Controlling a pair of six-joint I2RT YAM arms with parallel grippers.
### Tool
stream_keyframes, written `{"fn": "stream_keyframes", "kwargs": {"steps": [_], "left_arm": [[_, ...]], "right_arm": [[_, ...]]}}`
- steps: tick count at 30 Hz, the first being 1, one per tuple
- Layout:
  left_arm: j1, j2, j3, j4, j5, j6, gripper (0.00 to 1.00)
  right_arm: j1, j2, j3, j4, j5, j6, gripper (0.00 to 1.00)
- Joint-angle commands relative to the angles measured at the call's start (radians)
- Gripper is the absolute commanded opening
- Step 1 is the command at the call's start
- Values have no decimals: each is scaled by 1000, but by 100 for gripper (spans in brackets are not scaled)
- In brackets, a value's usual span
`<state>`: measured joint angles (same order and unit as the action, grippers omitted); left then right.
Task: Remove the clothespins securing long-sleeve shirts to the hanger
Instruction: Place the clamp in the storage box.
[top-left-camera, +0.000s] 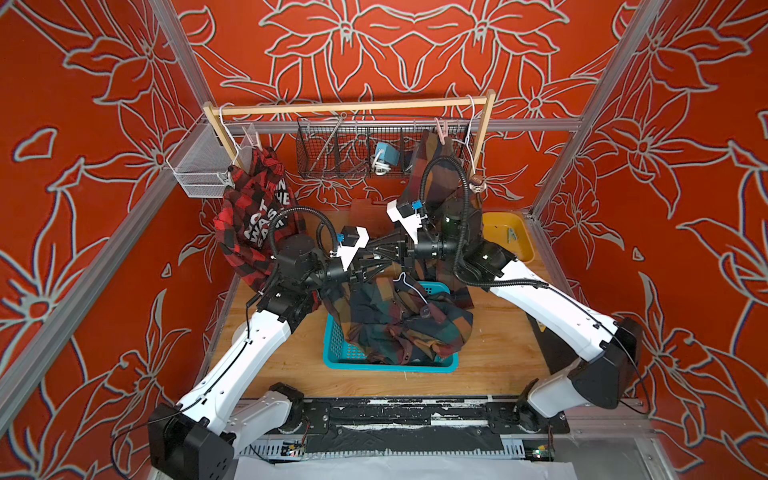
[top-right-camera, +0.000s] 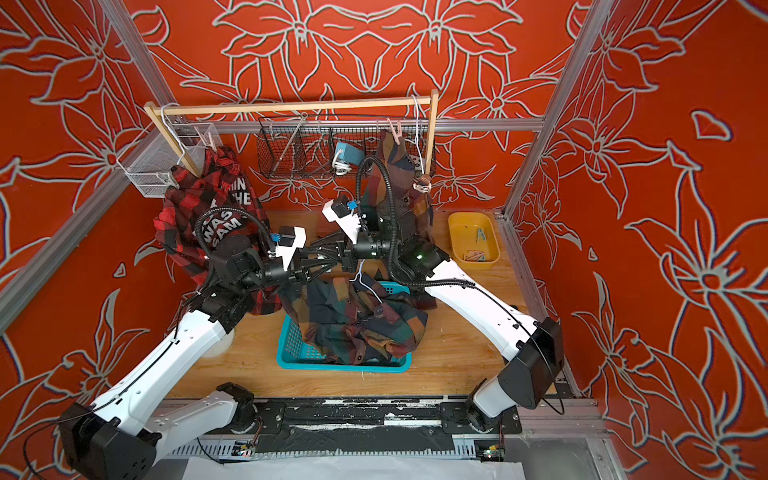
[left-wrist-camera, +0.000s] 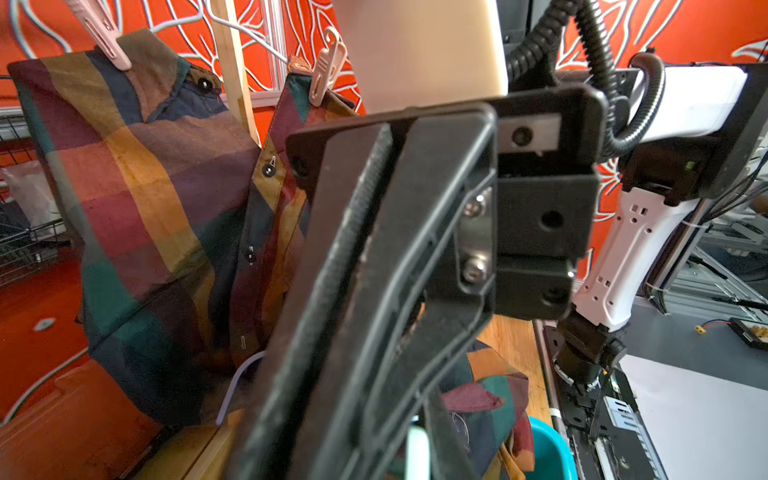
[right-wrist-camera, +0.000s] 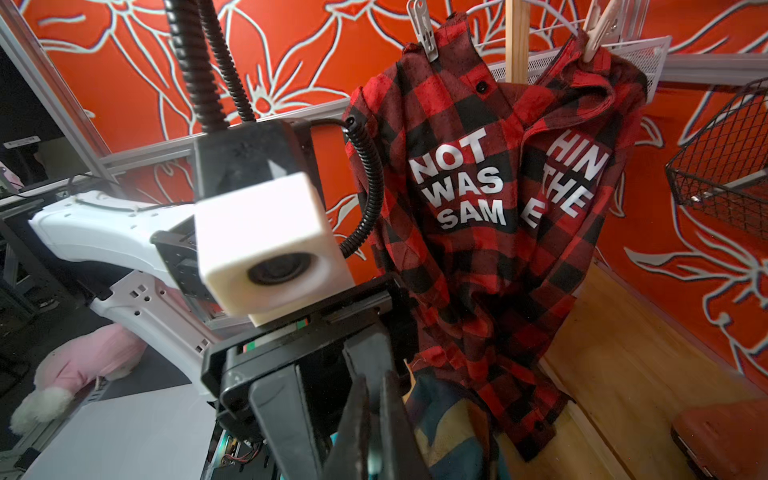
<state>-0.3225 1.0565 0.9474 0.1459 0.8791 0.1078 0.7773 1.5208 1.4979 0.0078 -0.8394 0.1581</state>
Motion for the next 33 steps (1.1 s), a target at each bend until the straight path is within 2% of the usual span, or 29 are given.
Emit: {"fn": "stream_keyframes", "kwargs": {"steps": [1,2,5,8,11,13,19,23,28,33], "left_arm": [[-7,-7,27,11,7,32,0],[-7,-7,28,11,6,33,1],[-7,-9,30,5,-2,38,16],[-7,-9,33,-4,-5,41,38],[-7,-14,34,-12,-9,43,67],[-5,-23,33,-14,-14,46,76],[-4,-51,28,-30,-42,64,86],[-2,-60,16,-2,-102,50,88],[-1,-52,-9,84,-282,6,88],[2,-34,-20,151,-440,-35,88]], "right_arm": [[7,1,36,17,-11,10,0],[7,-2,35,16,-7,7,0],[8,-16,36,0,14,-12,0],[7,-38,39,-17,54,-31,0],[-5,-58,50,-58,111,-42,0],[-34,-77,43,-55,139,-12,0],[-132,-207,-32,-102,196,12,0],[-243,-365,-162,-171,259,60,0],[-435,-553,-365,-278,316,162,0],[-628,-588,-484,-282,291,254,0]]}}
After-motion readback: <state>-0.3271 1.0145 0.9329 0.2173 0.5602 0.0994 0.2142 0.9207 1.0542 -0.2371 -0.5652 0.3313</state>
